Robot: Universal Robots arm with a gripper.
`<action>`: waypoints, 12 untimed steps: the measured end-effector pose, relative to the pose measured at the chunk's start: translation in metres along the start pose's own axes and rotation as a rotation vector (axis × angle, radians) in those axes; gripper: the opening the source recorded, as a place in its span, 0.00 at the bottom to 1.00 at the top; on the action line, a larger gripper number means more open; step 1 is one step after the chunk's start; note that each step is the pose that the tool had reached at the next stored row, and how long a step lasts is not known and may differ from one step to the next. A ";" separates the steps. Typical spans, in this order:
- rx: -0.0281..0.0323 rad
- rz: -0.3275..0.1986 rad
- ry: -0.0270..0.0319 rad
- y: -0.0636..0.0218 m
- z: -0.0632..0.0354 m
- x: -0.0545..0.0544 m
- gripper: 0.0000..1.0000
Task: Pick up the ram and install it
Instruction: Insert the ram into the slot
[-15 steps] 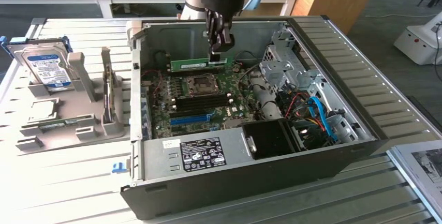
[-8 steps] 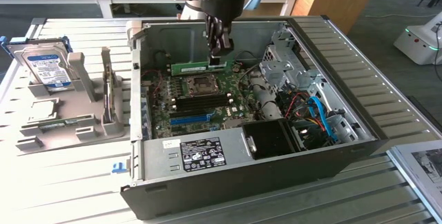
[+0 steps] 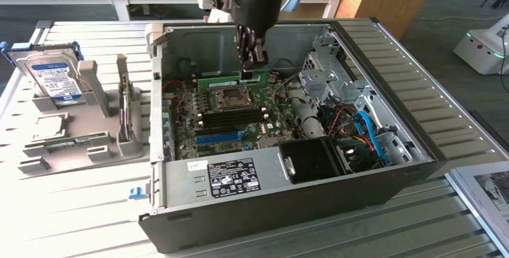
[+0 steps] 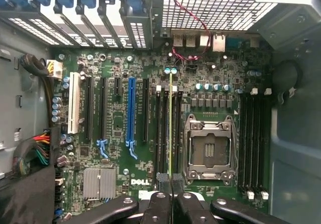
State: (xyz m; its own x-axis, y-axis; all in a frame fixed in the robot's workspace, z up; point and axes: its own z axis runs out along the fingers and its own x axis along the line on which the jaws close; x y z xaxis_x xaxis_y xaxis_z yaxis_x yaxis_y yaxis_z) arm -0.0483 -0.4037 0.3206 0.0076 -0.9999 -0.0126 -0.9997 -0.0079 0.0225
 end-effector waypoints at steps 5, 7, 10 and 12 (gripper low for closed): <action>0.0004 0.000 0.0000 -0.0002 0.0075 0.000 0.12; 0.0006 0.000 0.0000 -0.0003 0.0109 0.000 0.12; 0.0009 0.000 -0.0001 -0.0004 0.0162 0.000 0.12; 0.0013 0.000 -0.0001 -0.0005 0.0197 0.000 0.12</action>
State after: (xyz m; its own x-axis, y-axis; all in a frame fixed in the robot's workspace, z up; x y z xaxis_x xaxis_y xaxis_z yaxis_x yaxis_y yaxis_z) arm -0.0483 -0.4037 0.3008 0.0076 -0.9999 -0.0126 -0.9997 -0.0079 0.0212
